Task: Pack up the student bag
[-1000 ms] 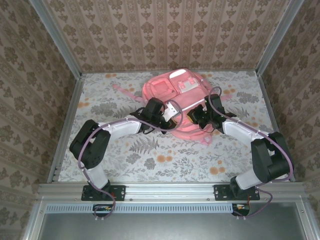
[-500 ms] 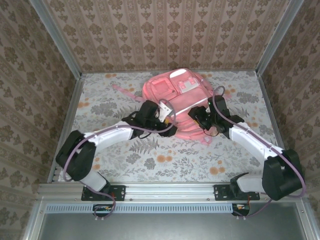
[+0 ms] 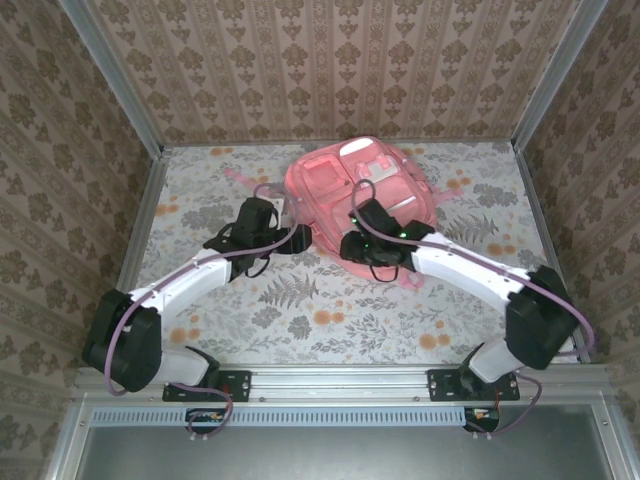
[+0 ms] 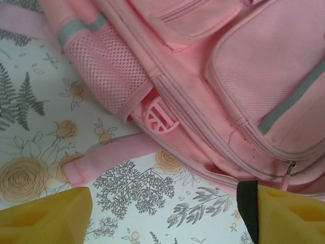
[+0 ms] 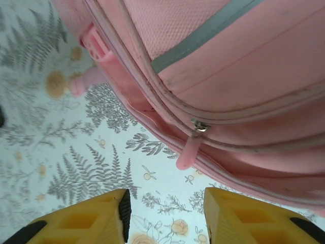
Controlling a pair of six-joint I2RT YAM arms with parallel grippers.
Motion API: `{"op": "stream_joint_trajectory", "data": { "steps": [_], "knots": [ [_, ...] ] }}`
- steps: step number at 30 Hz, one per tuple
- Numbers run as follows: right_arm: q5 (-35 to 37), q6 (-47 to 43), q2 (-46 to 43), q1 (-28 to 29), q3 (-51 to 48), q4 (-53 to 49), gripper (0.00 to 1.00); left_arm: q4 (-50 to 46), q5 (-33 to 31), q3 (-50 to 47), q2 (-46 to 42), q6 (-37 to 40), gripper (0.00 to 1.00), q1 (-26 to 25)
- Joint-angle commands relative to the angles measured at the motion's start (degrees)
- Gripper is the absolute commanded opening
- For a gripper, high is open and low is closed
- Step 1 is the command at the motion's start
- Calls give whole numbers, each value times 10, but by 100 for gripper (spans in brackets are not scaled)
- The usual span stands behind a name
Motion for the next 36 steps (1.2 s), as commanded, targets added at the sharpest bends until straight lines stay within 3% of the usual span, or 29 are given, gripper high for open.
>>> {"op": "stream_joint_trajectory", "data": {
  "steps": [1, 15, 22, 26, 36],
  "knots": [
    [66, 26, 52, 10, 39, -48, 41, -30, 3, 24, 0, -55, 79, 7],
    [93, 50, 148, 15, 86, -66, 34, -16, 50, 55, 60, -147, 69, 17],
    [114, 49, 159, 14, 96, -83, 12, 18, 81, 64, 88, -187, 64, 17],
    [110, 32, 143, 14, 92, -83, 0, 37, 103, 69, 104, -212, 64, 15],
    [16, -39, 43, -10, -3, 52, 0, 85, 152, 111, 174, -265, 62, -9]
  ]
}}
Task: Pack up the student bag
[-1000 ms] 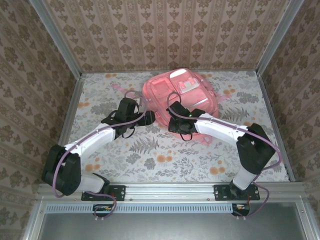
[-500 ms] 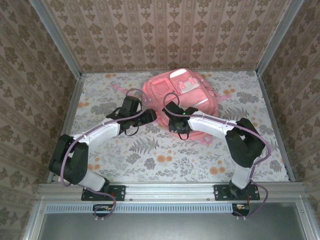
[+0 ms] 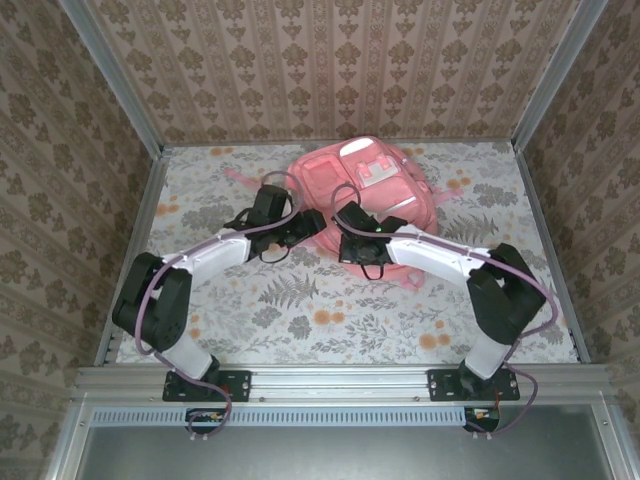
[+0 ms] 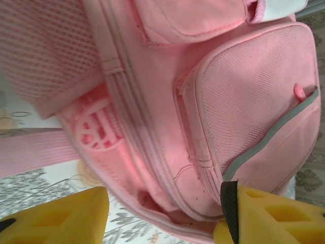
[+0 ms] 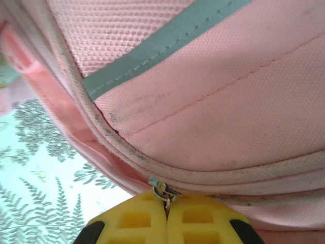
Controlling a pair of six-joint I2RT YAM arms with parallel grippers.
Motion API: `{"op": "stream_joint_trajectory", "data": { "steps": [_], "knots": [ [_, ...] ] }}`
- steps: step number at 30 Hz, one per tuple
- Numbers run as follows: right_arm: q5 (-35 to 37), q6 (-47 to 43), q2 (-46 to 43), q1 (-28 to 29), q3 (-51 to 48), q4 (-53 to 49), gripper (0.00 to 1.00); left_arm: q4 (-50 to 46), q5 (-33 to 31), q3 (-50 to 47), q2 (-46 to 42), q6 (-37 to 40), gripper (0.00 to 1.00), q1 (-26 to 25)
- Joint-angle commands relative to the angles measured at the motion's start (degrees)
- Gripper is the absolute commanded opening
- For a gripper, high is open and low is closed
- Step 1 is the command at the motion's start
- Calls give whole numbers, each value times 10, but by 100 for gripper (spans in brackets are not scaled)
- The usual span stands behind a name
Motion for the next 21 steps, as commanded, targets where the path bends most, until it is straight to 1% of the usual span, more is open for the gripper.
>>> {"op": "stream_joint_trajectory", "data": {
  "steps": [1, 4, 9, 15, 19, 21],
  "knots": [
    [-58, -21, -42, -15, -37, 62, 0, 35, 33, 27, 29, -34, 61, -11],
    [-87, -17, -52, -22, -53, 86, 0, 67, 49, 35, 54, -54, 57, -17],
    [-106, -13, -54, -23, -62, 102, 0, 99, 55, 48, 81, -64, 56, -26],
    [-115, -13, -52, -24, -65, 109, 0, 100, 55, 64, 107, -66, 55, -33],
    [-109, -18, -52, -24, -65, 105, 0, 99, 49, 72, 123, -70, 47, -33],
    [-97, -25, -52, -24, -63, 92, 0, 96, 43, 74, 127, -69, 39, -33]
  ]
}}
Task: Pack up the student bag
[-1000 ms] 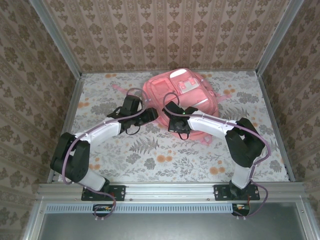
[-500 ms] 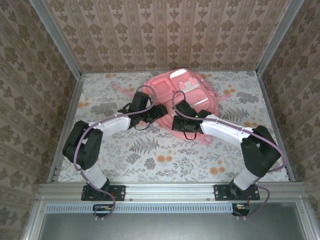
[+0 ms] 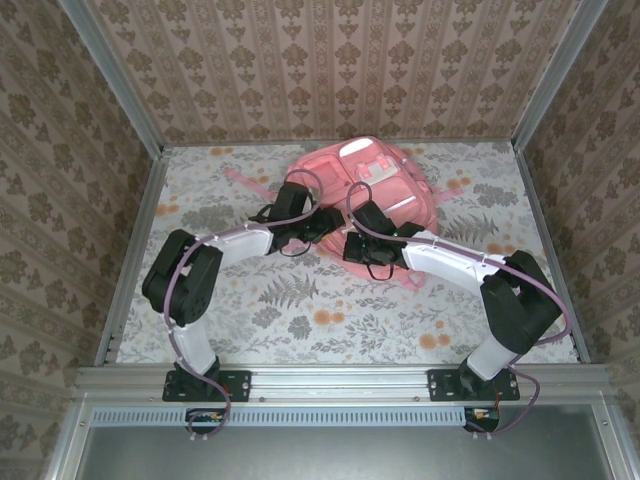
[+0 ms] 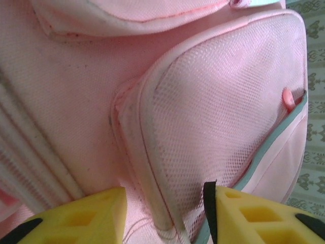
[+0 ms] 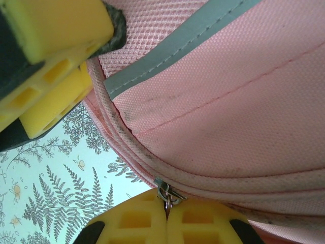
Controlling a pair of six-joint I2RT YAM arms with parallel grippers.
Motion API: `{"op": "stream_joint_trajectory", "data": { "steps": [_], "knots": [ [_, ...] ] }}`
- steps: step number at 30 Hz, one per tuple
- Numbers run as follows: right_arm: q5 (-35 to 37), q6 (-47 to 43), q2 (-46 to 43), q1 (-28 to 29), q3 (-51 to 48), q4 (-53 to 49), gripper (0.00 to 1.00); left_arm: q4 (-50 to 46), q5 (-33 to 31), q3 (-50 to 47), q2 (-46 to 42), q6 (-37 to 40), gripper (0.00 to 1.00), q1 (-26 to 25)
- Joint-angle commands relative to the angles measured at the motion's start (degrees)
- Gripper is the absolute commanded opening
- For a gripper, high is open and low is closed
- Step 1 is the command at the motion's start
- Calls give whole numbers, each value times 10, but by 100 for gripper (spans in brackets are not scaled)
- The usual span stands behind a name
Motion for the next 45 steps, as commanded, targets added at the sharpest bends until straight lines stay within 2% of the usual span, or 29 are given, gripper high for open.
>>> {"op": "stream_joint_trajectory", "data": {
  "steps": [1, 3, 8, 14, 19, 21, 25, 27, 29, 32, 34, 40, 45],
  "knots": [
    [0, -21, -17, 3, 0, -7, 0, 9, -2, 15, 14, -3, 35, -4],
    [23, -31, -20, 3, 1, -27, 0, 14, -4, 17, 17, -3, 28, -4],
    [102, -67, -35, -7, 5, -94, 0, 4, -25, 14, 12, 11, 0, 1],
    [115, -109, -82, -100, -27, -128, 0, -34, -31, 12, -11, 59, 0, 23],
    [117, -151, -89, -164, -10, -137, 0, -73, -28, 22, -23, 105, 0, 49],
    [97, -160, -80, -166, 7, -136, 0, -90, -27, 29, -25, 120, 0, 60],
    [-2, -157, -66, -134, 24, -95, 0, -126, -35, 34, -39, 140, 0, 84],
    [-31, -158, -54, -100, 39, -84, 0, -141, -46, 27, -56, 144, 9, 110],
    [-54, -157, -34, -64, 61, -75, 0, -159, -58, 15, -81, 144, 28, 129],
    [-100, -136, -2, -26, 88, -47, 0, -182, -75, -12, -125, 139, 48, 153],
    [-121, -123, 21, -6, 107, -28, 0, -202, -87, -32, -156, 135, 57, 167],
    [-150, -106, 88, 40, 176, -12, 0, -213, -82, -110, -249, 85, 65, 183],
    [-159, -101, 108, 53, 195, -7, 0, -117, -18, -180, -286, -8, 63, 178]
  ]
}}
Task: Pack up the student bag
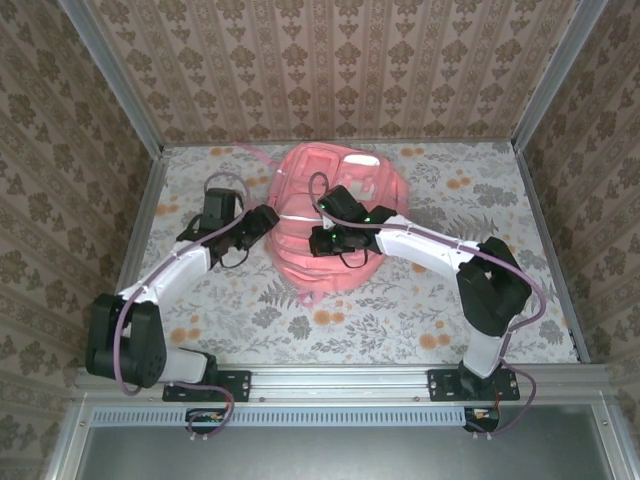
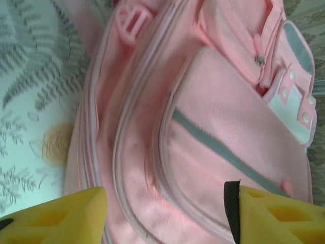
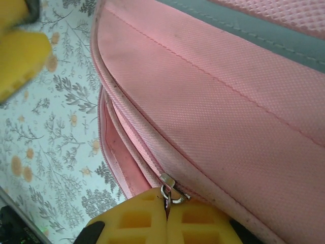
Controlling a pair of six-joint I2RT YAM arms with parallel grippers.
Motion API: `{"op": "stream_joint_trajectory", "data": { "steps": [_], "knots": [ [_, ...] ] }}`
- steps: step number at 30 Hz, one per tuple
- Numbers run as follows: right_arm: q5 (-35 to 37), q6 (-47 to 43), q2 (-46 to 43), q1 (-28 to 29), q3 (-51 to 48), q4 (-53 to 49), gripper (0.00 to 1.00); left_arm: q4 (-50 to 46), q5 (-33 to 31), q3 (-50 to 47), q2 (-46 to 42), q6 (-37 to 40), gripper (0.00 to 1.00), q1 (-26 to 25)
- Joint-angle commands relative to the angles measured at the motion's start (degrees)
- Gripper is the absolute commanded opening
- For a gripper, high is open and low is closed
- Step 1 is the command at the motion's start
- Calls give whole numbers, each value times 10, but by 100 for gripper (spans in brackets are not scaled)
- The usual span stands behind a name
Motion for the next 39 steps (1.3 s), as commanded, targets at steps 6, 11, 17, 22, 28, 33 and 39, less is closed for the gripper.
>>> {"op": "stream_joint_trajectory", "data": {
  "steps": [6, 11, 17, 22, 28, 33, 39],
  "knots": [
    [-41, 9, 0, 7, 13, 30, 0, 123, 61, -35, 14, -126, 56, -31],
    [-41, 14, -3, 7, 3, 34, 0, 149, 40, -27, 41, -136, 52, -47],
    [-27, 11, -7, 7, -4, 27, 0, 139, 17, -16, 63, -142, 41, -58],
    [51, -17, -29, 7, -9, -33, 0, 123, -11, -16, 75, -138, 10, -58],
    [160, -87, -85, -5, -43, -134, 0, 107, -30, -15, 78, -106, 0, -53],
    [217, -108, -138, -38, -82, -164, 0, 93, -43, -15, 75, -88, 0, -52],
    [253, -110, -158, -100, -103, -166, 0, 84, -43, -13, 74, -72, 0, -49]
  ]
}}
